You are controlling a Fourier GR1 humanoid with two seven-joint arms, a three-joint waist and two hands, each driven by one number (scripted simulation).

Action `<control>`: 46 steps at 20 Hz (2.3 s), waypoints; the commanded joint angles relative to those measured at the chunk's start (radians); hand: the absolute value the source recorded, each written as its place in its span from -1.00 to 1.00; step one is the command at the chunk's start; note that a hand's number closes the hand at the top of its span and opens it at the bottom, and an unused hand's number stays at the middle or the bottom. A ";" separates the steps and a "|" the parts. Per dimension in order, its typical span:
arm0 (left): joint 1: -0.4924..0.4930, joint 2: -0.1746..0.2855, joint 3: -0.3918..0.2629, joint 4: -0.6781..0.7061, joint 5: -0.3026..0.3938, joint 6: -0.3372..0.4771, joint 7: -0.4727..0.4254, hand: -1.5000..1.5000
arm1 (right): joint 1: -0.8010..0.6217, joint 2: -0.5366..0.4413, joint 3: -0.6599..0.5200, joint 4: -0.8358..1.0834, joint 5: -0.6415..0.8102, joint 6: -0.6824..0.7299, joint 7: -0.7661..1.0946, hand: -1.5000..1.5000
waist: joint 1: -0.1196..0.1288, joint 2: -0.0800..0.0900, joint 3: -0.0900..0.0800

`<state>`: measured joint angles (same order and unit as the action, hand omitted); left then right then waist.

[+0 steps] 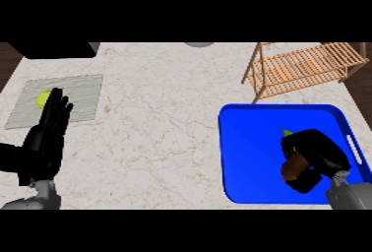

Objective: Pick the sweet potato from the tray and place it in the tiered shelf

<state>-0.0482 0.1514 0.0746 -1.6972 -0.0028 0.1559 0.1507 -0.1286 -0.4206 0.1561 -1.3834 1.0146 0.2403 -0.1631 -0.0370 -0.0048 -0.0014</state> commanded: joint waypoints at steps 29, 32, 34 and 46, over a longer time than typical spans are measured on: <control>-0.026 -0.014 0.007 -0.016 -0.005 -0.032 0.030 0.00 | -0.377 -0.140 -0.617 -0.101 -0.572 0.123 0.390 1.00 | 0.045 0.006 0.001; -0.033 -0.006 0.017 0.034 -0.007 -0.046 -0.010 0.00 | -0.413 -0.131 -0.602 0.122 -0.515 0.013 0.224 1.00 | 0.052 0.009 0.002; -0.105 -0.013 0.014 0.043 -0.019 -0.020 0.031 0.00 | -0.483 -0.119 -0.569 0.201 -0.484 -0.042 0.214 1.00 | 0.052 0.009 0.002; -0.110 -0.046 -0.029 0.023 -0.038 -0.022 0.063 0.00 | -0.714 -0.116 -0.559 0.721 -0.427 -0.294 -0.060 1.00 | 0.066 0.015 0.003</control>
<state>-0.1070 0.1204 0.0655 -1.6683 -0.0338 0.1219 0.1589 -0.7669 -0.5398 -0.4089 -0.8342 0.5640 0.0207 -0.1344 0.0215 0.0060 0.0006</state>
